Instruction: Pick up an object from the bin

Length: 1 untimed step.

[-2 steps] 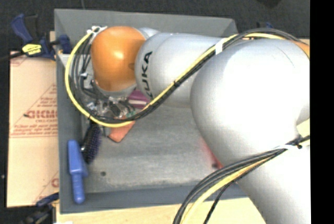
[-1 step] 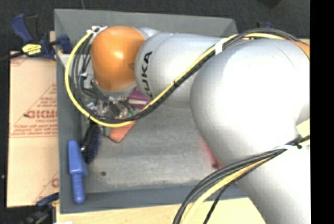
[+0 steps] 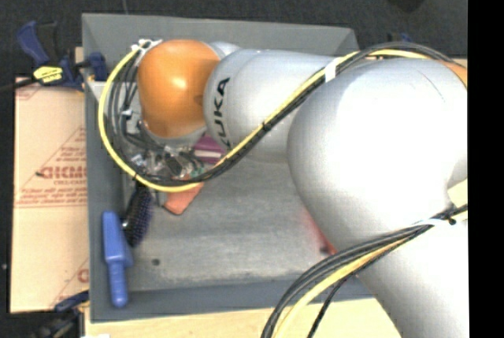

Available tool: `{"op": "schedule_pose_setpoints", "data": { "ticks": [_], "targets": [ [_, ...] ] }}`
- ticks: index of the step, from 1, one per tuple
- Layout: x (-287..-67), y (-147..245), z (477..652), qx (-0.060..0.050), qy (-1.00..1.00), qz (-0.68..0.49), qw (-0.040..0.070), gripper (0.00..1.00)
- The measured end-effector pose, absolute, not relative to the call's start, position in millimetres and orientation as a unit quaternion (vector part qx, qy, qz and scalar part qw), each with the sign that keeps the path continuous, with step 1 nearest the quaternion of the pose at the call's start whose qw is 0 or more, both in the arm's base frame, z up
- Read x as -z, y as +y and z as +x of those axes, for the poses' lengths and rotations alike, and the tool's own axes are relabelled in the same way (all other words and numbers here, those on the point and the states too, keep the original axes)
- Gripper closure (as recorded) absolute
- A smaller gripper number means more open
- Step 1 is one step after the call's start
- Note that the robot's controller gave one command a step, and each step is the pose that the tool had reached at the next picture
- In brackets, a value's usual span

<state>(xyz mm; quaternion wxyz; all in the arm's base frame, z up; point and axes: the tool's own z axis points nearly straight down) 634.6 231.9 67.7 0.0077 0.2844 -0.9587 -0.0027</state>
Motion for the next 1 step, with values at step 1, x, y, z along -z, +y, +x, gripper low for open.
{"op": "schedule_pose_setpoints", "data": {
  "ticks": [1],
  "targets": [
    [-82.8,230.4,636.0,0.002,-0.959,0.283,0.004,1.0]
  ]
}}
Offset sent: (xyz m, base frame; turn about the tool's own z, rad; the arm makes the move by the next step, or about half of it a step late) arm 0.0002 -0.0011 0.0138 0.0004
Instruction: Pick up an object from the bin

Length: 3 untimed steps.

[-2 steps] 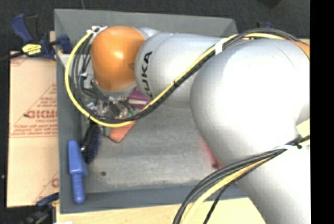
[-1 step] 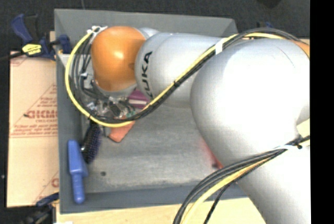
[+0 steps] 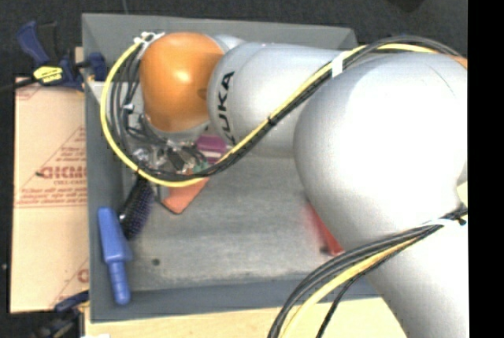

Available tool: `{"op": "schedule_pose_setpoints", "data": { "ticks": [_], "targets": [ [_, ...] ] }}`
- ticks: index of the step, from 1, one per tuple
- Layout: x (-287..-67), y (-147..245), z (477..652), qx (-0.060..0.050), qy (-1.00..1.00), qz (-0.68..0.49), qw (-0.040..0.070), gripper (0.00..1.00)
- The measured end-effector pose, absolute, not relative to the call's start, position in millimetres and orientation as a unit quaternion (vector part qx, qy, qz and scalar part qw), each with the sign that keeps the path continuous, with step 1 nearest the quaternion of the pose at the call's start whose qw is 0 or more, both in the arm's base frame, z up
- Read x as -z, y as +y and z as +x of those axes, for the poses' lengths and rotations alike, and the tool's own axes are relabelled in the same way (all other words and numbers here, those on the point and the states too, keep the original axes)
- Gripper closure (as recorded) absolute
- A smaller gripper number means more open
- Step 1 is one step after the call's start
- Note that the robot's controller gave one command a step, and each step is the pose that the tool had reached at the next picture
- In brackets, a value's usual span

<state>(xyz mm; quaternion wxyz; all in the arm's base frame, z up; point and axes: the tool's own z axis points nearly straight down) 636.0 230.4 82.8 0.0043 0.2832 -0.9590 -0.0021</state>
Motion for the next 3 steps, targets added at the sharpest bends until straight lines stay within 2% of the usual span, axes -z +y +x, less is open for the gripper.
{"op": "schedule_pose_setpoints", "data": {
  "ticks": [2,3],
  "targets": [
    [-115,231,636.7,0.003,-0.959,0.282,0.002,1.0],
    [-151,230,635.4,0.002,-0.96,0.281,0.005,1.0]
  ]
}}
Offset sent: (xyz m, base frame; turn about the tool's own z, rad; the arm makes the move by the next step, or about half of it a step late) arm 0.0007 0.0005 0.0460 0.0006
